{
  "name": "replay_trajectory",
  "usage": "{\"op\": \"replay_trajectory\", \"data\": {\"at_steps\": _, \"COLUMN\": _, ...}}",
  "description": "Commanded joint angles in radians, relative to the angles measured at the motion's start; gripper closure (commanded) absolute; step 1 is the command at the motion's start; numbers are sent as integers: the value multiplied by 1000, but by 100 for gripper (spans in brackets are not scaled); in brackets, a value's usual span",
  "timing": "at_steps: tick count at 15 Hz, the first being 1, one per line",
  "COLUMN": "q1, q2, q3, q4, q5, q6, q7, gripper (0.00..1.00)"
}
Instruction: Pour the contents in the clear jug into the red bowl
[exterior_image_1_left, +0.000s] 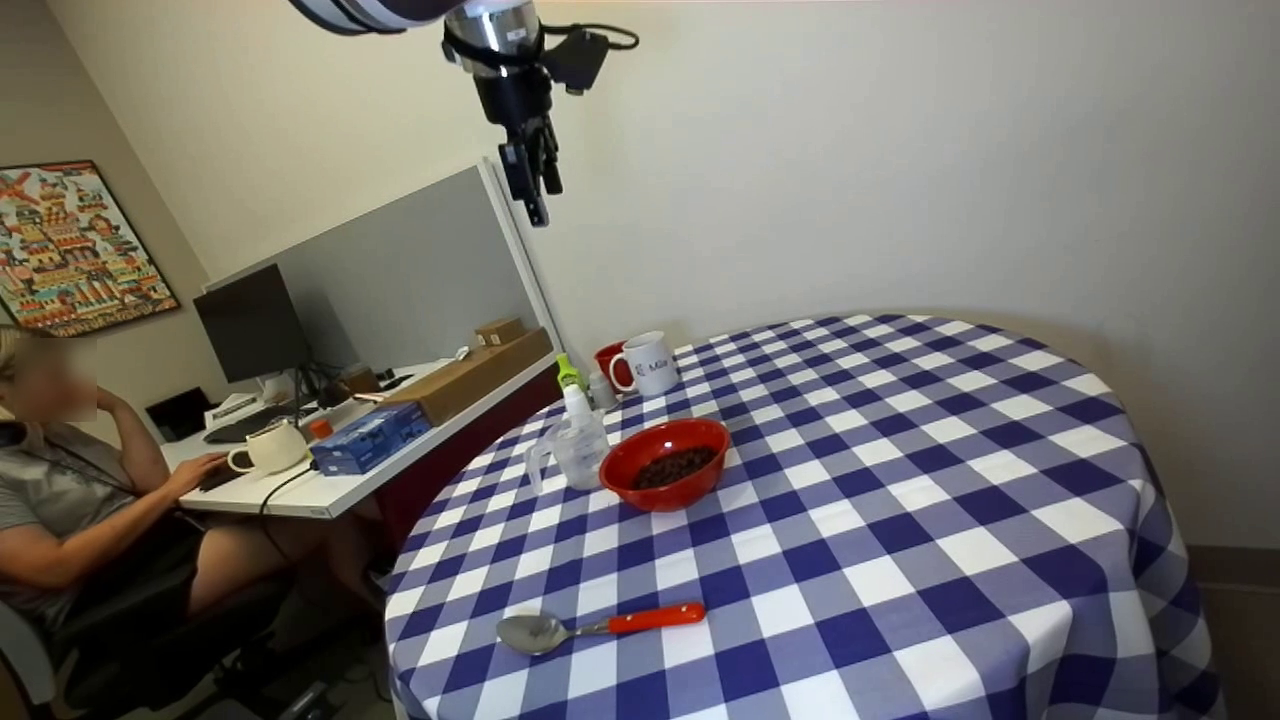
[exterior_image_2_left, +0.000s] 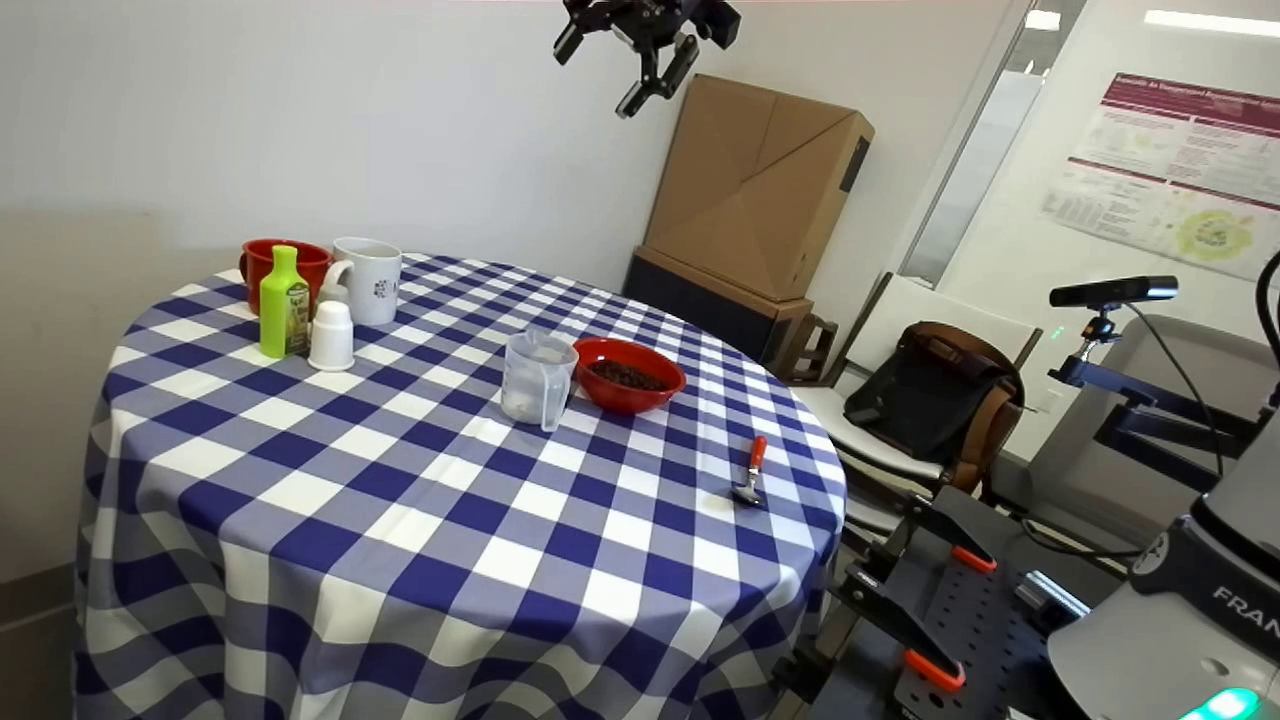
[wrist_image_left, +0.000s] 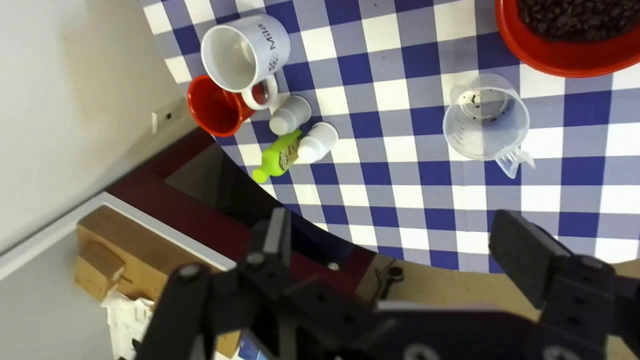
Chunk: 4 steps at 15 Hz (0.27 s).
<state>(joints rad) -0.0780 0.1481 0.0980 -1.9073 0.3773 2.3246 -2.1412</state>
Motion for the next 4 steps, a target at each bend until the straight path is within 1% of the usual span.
{"op": "replay_trajectory", "data": {"at_steps": 1, "q1": 11, "q2": 0, "q3": -17, "q4": 2, "q5": 1, "q6": 6, "q7": 8, "gripper": 0}}
{"op": "replay_trajectory", "data": {"at_steps": 4, "q1": 14, "q2": 0, "q3": -17, "q4": 2, "q5": 0, "q6": 12, "q7": 23, "gripper": 0}}
